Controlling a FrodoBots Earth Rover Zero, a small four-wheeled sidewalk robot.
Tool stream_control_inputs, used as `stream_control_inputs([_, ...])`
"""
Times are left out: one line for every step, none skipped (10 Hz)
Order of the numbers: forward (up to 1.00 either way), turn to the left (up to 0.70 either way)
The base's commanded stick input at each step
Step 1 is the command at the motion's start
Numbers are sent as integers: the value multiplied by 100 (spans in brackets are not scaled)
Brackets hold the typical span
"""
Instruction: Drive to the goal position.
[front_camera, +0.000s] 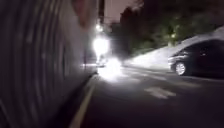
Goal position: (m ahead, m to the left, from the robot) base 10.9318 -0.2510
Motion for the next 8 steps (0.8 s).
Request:
stream_control_inputs([45, 0])
stream_control_inputs([45, 0])
stream_control_inputs([45, 0])
stream_control_inputs([45, 0])
stream_control_inputs([45, 0])
stream_control_inputs([45, 0])
stream_control_inputs([45, 0])
stream_control_inputs([45, 0])
